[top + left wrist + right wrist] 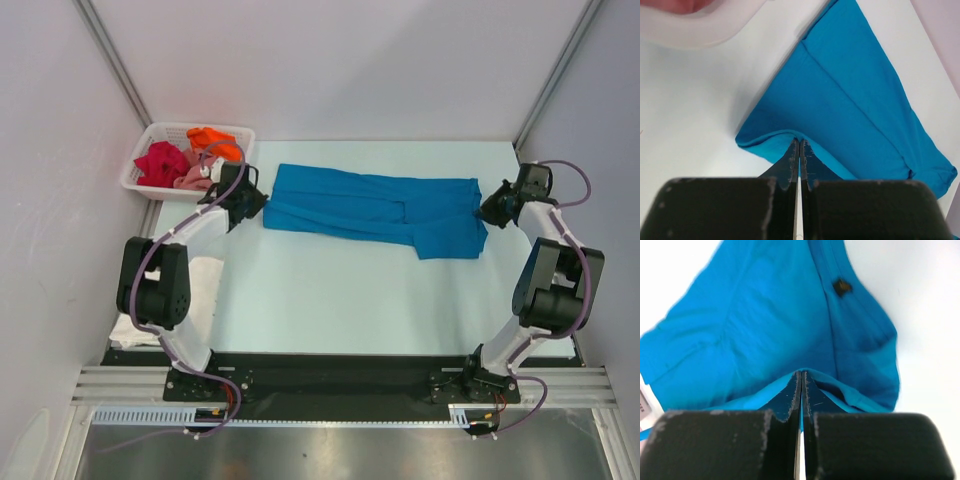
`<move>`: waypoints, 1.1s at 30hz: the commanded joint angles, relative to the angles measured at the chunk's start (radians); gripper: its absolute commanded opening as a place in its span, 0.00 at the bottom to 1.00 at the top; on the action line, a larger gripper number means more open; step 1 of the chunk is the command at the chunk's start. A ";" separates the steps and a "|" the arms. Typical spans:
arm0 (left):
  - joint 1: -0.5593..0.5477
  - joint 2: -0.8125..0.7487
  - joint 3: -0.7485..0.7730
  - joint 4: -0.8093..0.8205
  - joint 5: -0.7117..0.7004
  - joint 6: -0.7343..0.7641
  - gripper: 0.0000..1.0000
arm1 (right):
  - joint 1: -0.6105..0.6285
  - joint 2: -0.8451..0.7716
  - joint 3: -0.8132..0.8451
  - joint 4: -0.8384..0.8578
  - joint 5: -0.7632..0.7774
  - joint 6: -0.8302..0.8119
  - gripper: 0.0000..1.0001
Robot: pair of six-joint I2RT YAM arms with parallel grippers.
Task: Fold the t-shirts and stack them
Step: Fold the tshirt
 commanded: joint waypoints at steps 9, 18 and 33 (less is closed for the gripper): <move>0.009 0.110 0.115 0.024 -0.013 0.022 0.00 | -0.007 0.172 0.228 0.035 -0.050 -0.003 0.00; 0.010 0.156 0.155 0.030 -0.045 0.008 0.00 | -0.007 0.267 0.330 0.020 -0.068 -0.003 0.00; 0.013 0.285 0.272 0.030 -0.030 -0.001 0.01 | -0.008 0.333 0.374 0.035 -0.070 -0.002 0.00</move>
